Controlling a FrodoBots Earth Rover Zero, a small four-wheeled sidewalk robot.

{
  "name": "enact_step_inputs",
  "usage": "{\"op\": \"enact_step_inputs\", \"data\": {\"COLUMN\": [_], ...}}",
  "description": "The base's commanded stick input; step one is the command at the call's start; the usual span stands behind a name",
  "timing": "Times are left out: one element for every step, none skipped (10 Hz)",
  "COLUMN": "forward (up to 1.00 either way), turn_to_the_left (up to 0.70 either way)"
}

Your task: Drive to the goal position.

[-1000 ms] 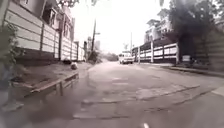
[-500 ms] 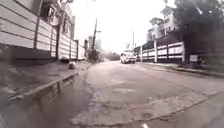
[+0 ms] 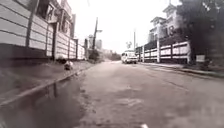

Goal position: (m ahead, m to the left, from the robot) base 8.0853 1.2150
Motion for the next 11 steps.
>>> {"op": "enact_step_inputs", "data": {"forward": [1.00, 1.00, 1.00, 1.00, 1.00, 1.00, 1.00, 1.00, 1.00, 1.00, 1.00], "turn_to_the_left": [0.00, 0.00, 0.00, 0.00, 0.00, 0.00, 0.00, 0.00, 0.00, 0.01, 0.06]}}
